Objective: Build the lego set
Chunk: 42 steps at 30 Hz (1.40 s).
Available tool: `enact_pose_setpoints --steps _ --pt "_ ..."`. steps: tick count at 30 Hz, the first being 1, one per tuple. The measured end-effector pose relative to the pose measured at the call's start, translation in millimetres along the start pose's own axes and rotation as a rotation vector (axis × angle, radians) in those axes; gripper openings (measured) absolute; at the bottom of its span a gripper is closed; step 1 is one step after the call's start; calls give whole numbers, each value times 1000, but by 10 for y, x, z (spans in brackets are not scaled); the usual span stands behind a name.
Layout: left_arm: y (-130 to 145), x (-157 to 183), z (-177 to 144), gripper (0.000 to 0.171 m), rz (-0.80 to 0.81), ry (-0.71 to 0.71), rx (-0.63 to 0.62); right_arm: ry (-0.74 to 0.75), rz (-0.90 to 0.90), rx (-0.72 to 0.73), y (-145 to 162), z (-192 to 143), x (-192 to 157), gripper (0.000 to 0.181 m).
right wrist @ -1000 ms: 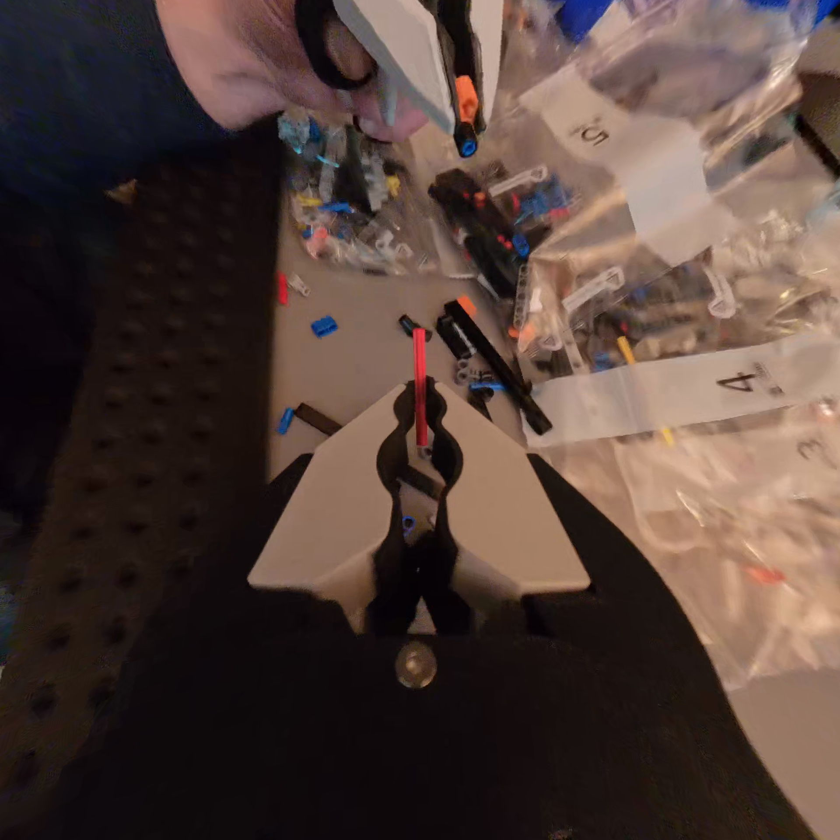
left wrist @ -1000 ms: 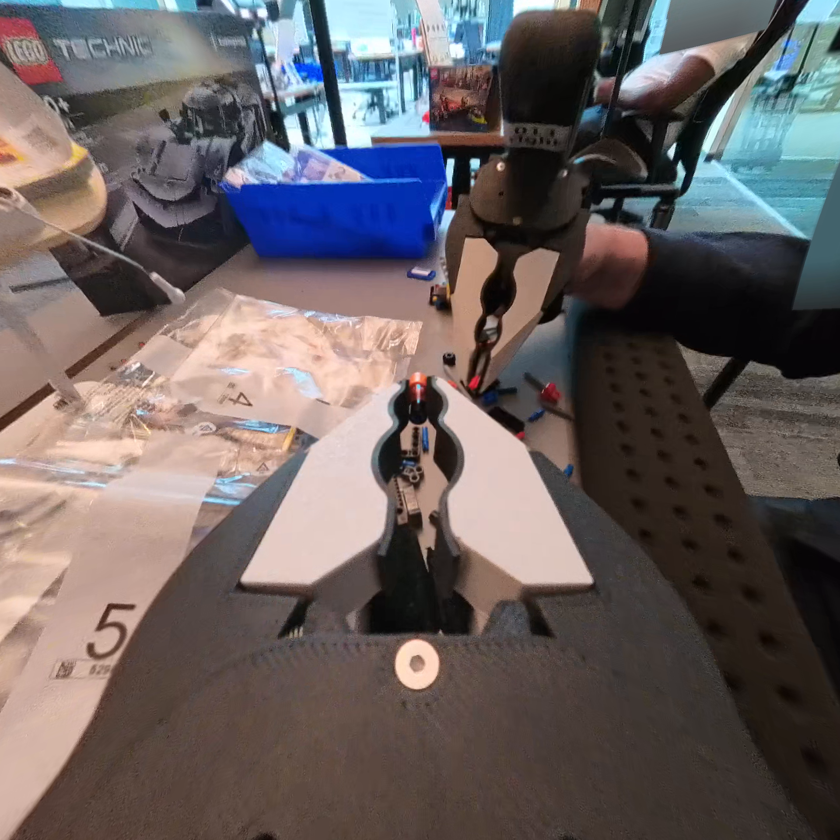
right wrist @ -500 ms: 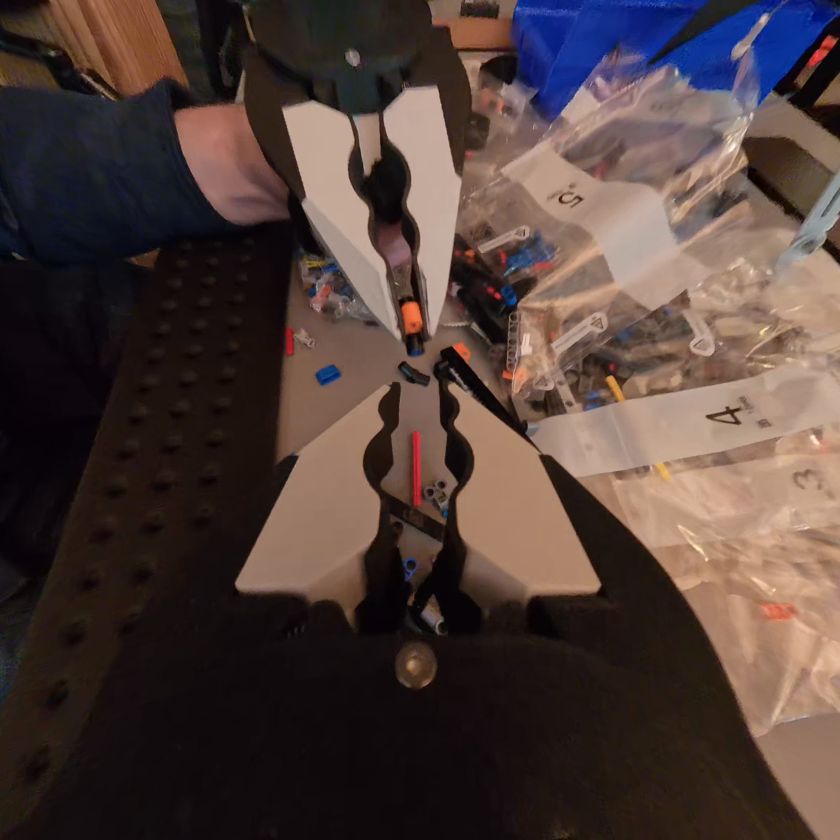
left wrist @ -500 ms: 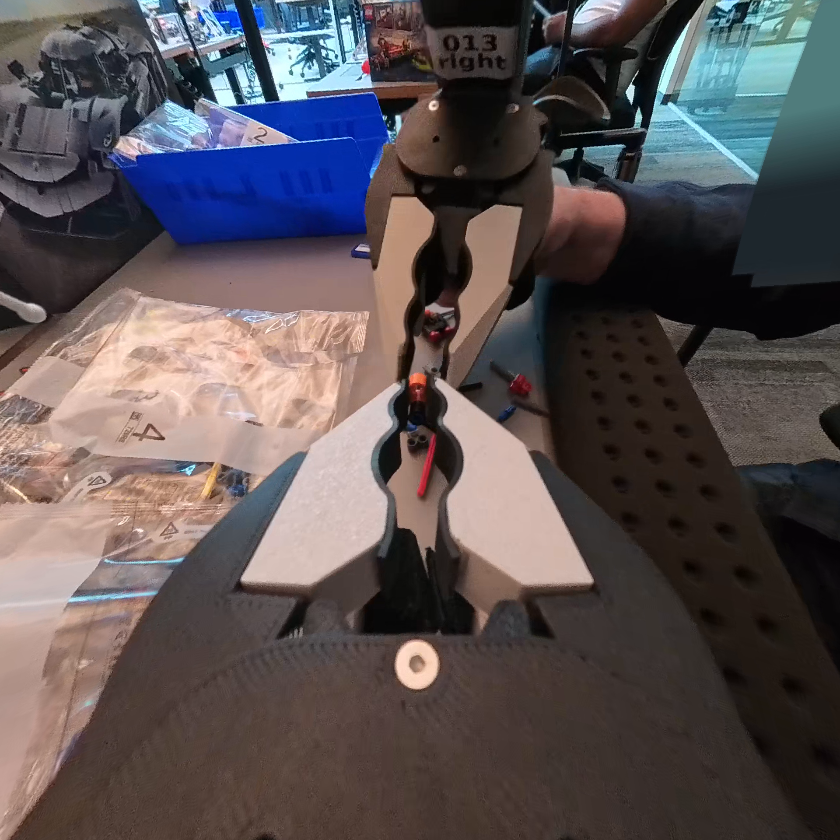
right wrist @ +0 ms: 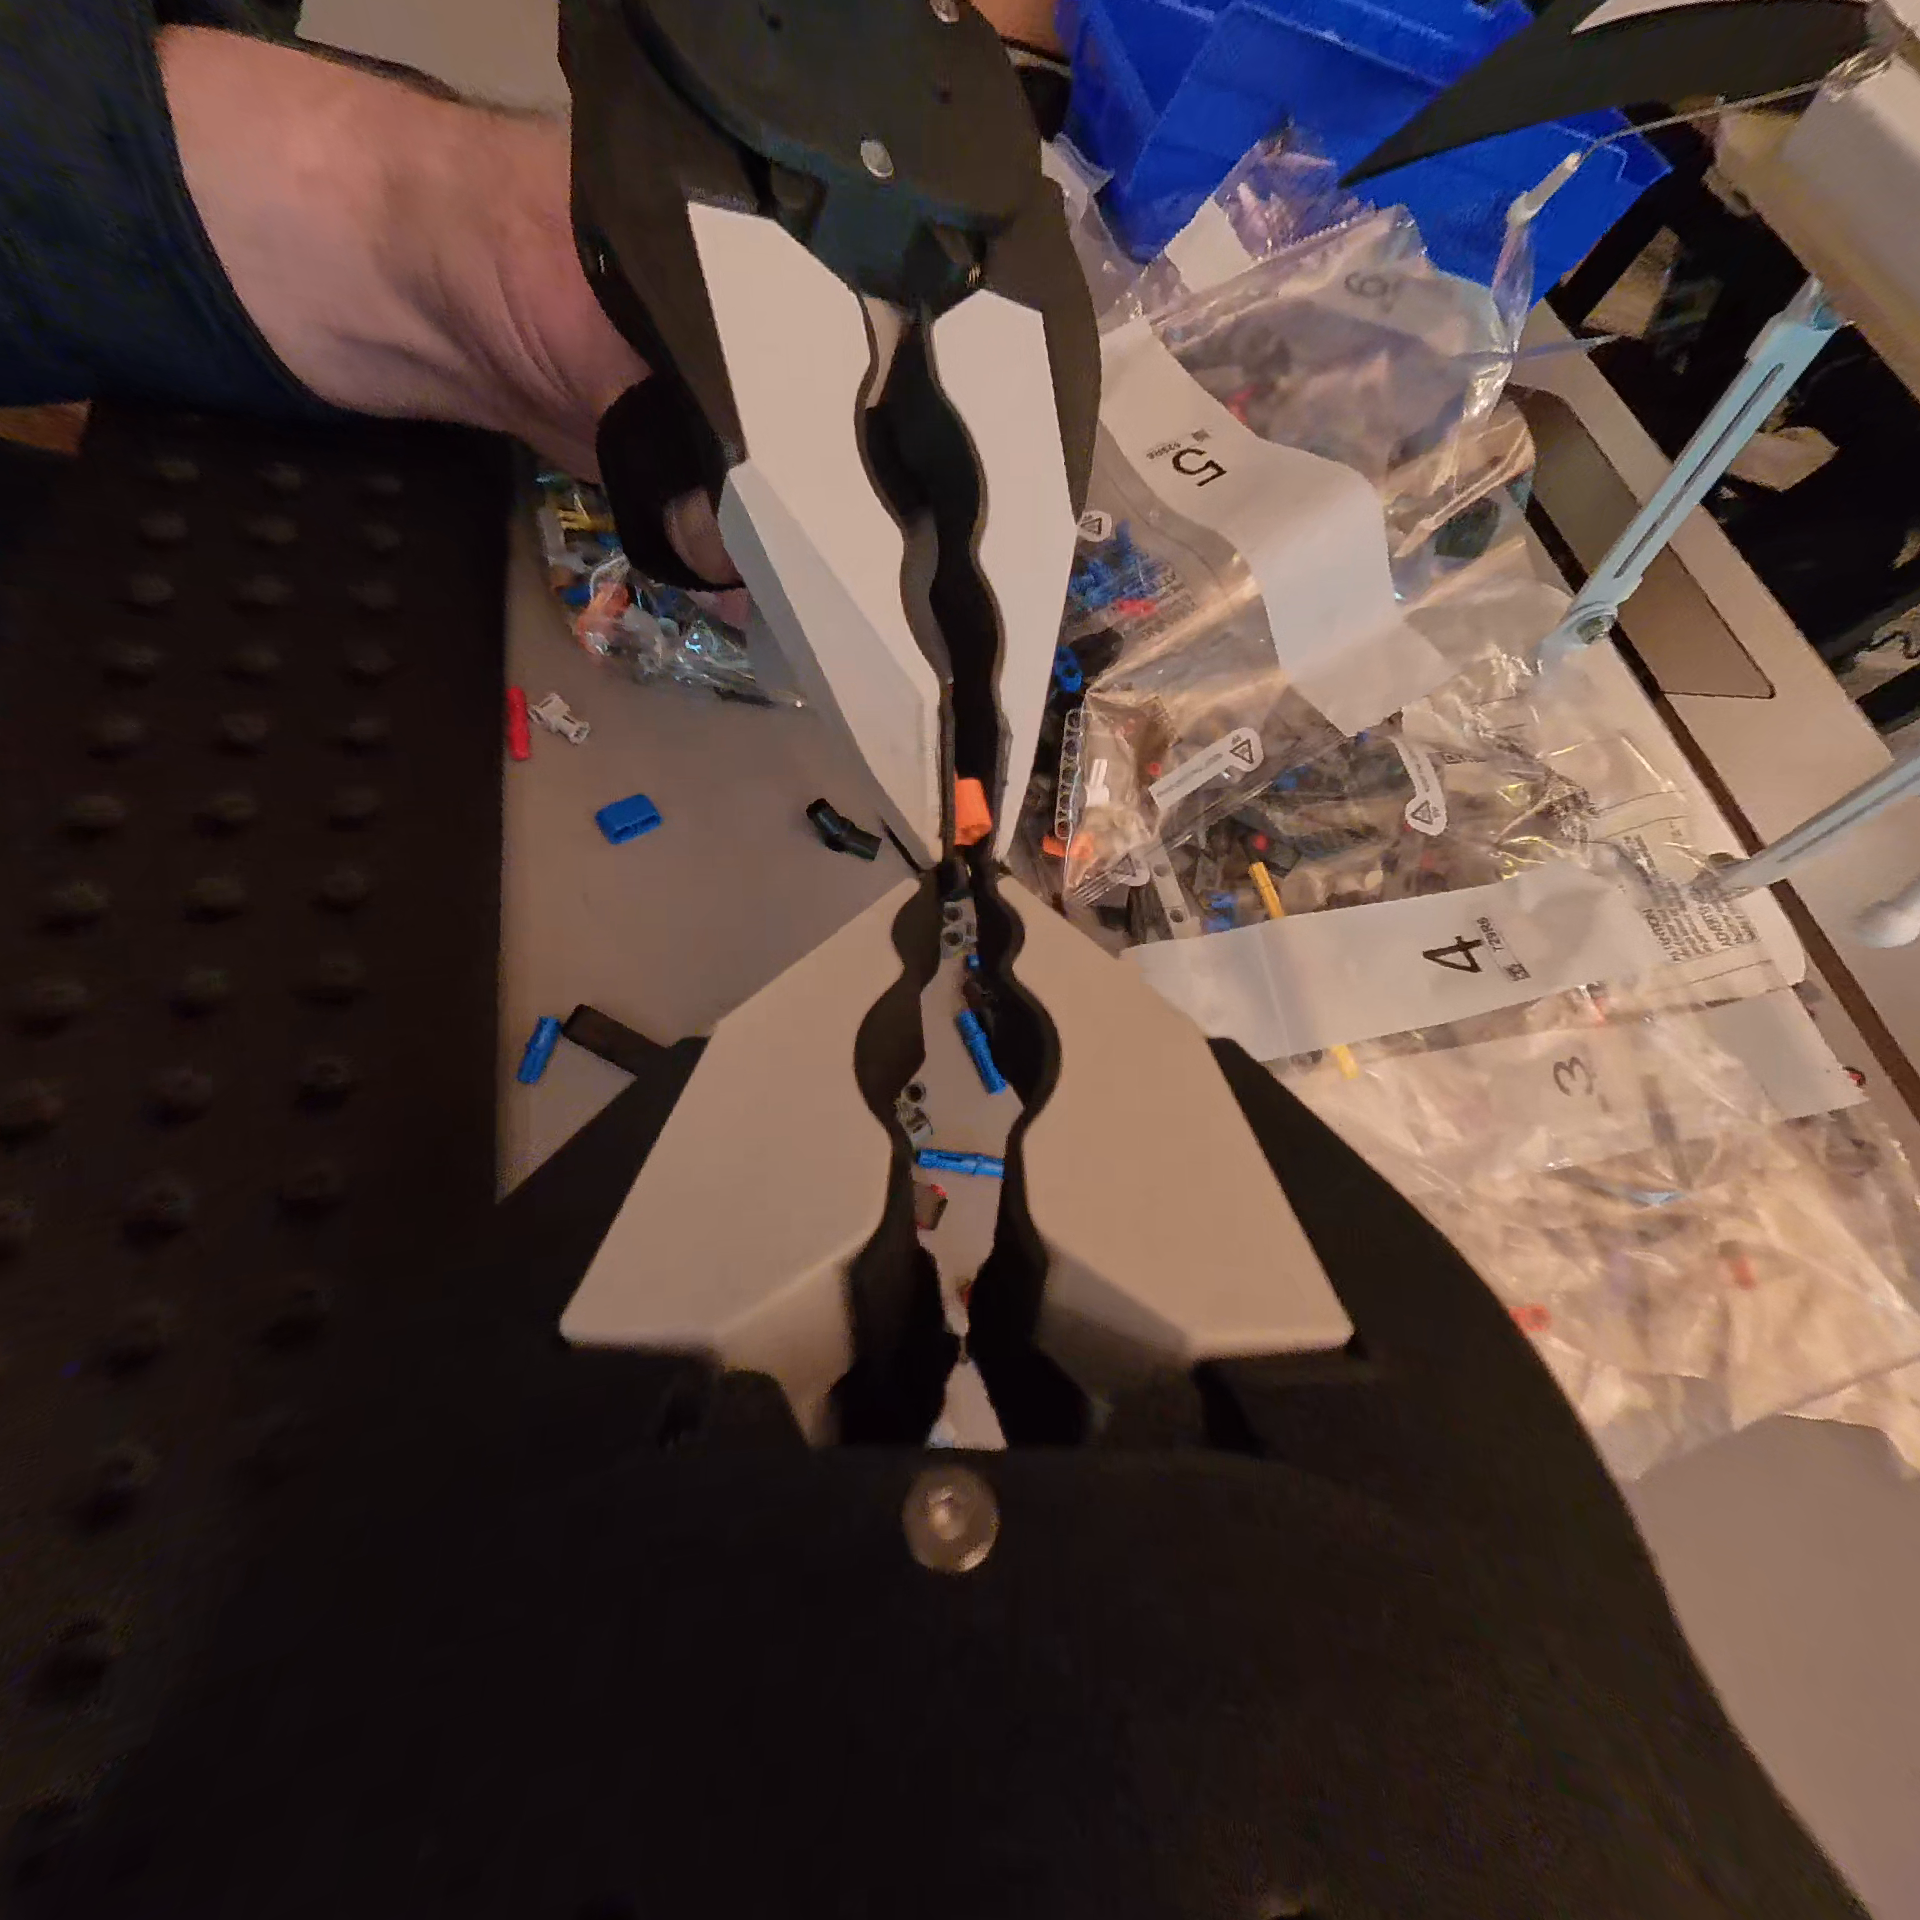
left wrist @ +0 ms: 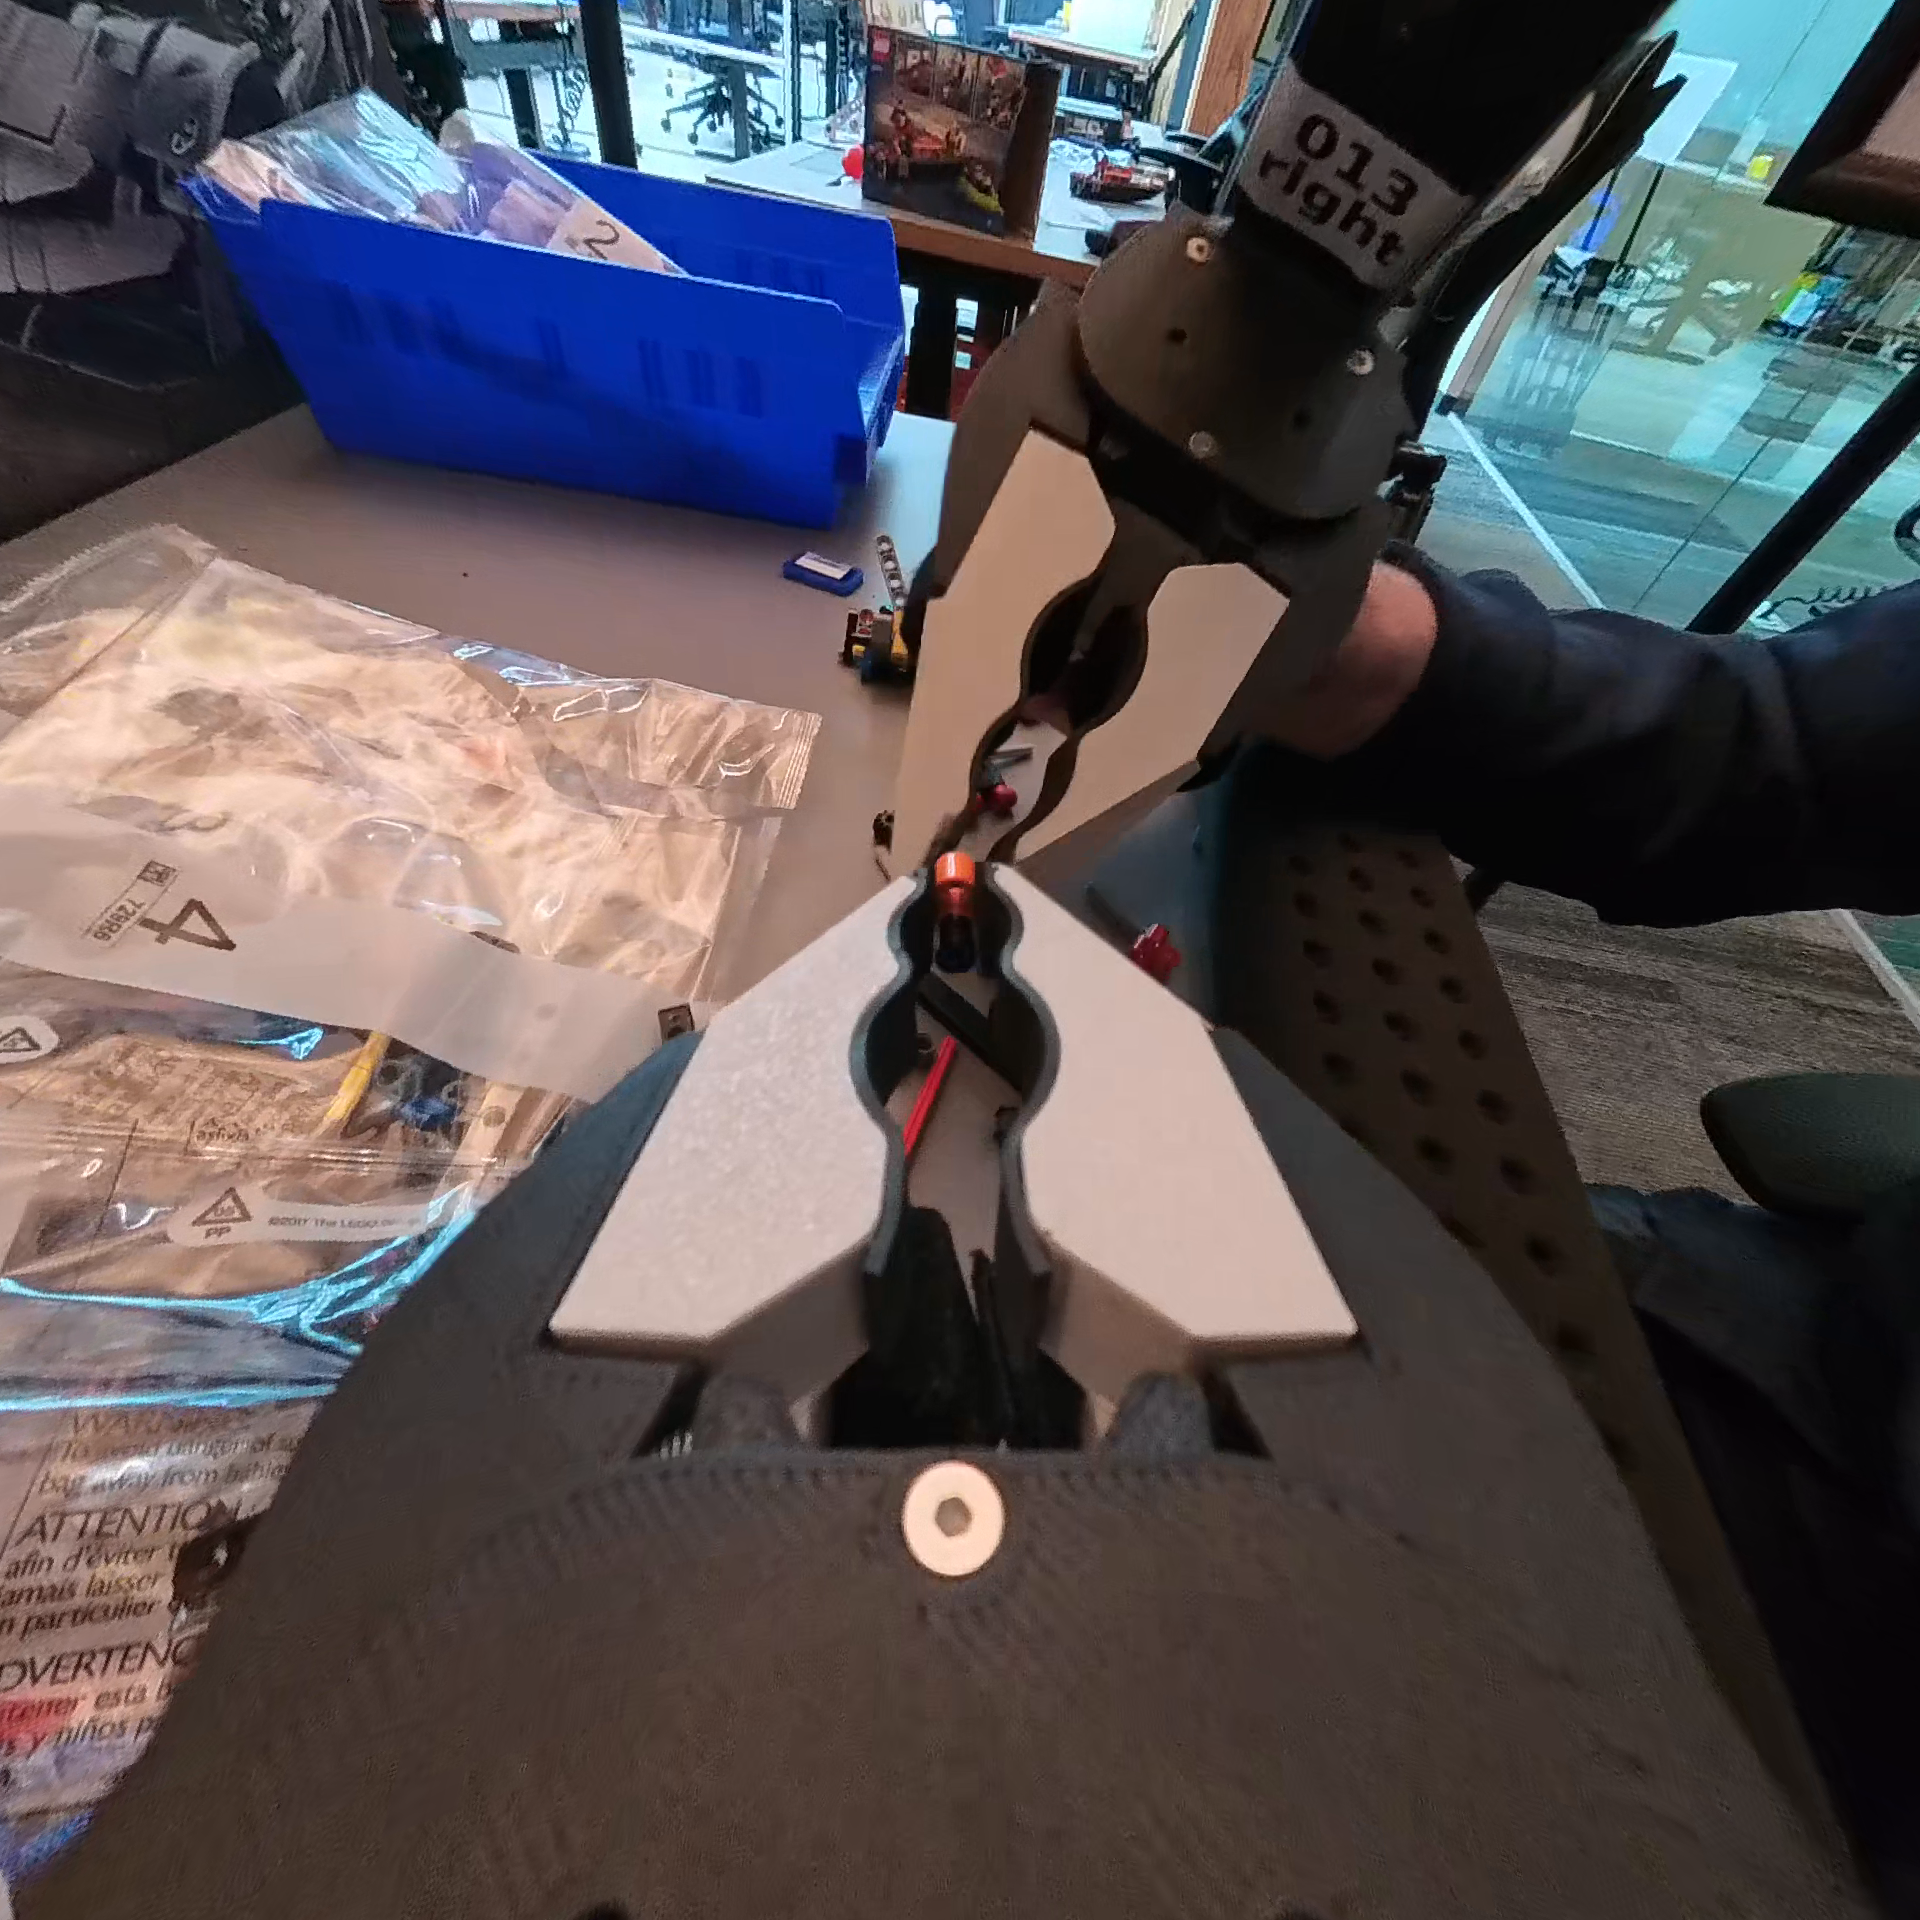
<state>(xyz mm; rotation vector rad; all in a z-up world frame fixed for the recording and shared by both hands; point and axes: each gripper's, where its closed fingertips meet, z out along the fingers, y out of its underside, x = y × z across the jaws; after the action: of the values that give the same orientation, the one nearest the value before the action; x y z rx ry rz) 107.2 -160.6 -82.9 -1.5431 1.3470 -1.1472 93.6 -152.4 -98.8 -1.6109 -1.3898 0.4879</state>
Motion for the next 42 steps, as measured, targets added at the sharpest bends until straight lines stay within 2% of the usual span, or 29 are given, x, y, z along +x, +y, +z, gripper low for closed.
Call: enact_pose_setpoints --steps 16,18,20,23,31,33,35,39,42 --pt "104 103 -87 7 36 63 -77 -122 46 4 35 -81 -126 2" --pt "57 -17 -260 6 -3 28 -27 -97 95 26 69 -183 -9 2" --pt "-34 -57 -388 6 -33 29 35 -143 137 115 -65 -260 -23 2" --pt "57 -41 -274 6 -49 40 -17 -159 132 20 85 -117 -84 3" --pt "144 1 -177 6 -160 111 -39 -255 199 -37 224 21 -215 5" --pt "150 1 -171 6 -170 115 -39 -257 214 -78 294 66 -217 15" --pt "163 3 -155 6 -178 117 -45 -242 202 -72 272 77 -202 21" --pt "179 38 -114 6 -186 137 -54 -185 133 -3 124 41 -157 22" --pt "186 59 -83 6 -199 155 -59 -141 88 -11 120 49 -124 22"
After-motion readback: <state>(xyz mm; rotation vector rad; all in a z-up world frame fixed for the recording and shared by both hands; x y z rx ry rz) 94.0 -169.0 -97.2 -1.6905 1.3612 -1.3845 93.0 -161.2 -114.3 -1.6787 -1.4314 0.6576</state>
